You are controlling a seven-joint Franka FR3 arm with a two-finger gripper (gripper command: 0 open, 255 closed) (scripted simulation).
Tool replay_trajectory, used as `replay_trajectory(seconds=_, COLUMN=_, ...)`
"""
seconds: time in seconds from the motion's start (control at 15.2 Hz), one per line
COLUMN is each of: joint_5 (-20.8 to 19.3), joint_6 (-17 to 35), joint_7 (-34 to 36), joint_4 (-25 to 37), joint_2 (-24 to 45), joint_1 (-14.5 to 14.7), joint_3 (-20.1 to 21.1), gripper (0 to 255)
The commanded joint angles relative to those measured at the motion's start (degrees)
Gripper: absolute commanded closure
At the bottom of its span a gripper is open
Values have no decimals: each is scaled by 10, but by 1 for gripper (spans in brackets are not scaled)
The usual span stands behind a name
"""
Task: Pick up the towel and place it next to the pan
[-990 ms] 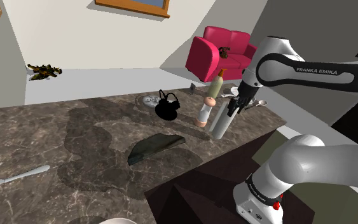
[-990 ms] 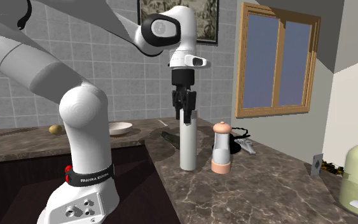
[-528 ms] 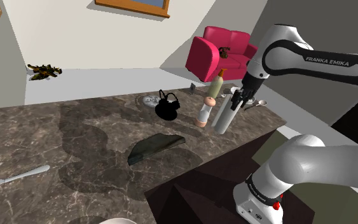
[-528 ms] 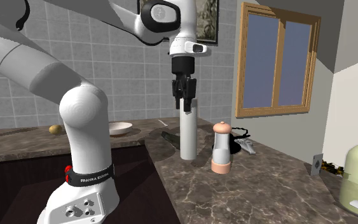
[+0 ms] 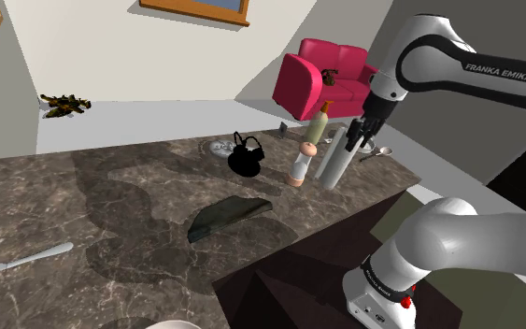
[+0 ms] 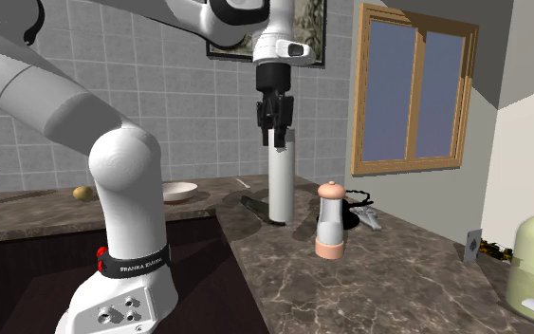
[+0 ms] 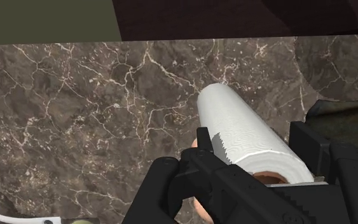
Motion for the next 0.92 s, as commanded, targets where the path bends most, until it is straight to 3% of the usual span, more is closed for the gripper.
replay_trajectory(seconds=0.0, joint_5=1, joint_6=-16, joint_7=-1, joint_4=17, joint_2=1, joint_1=0, joint_3=1, gripper=255)
replay_trajectory(seconds=0.86, joint_5=7, joint_6=-107, joint_7=-4, joint_4=129, joint_2=22, joint_1=3, joint_3=6, gripper=255)
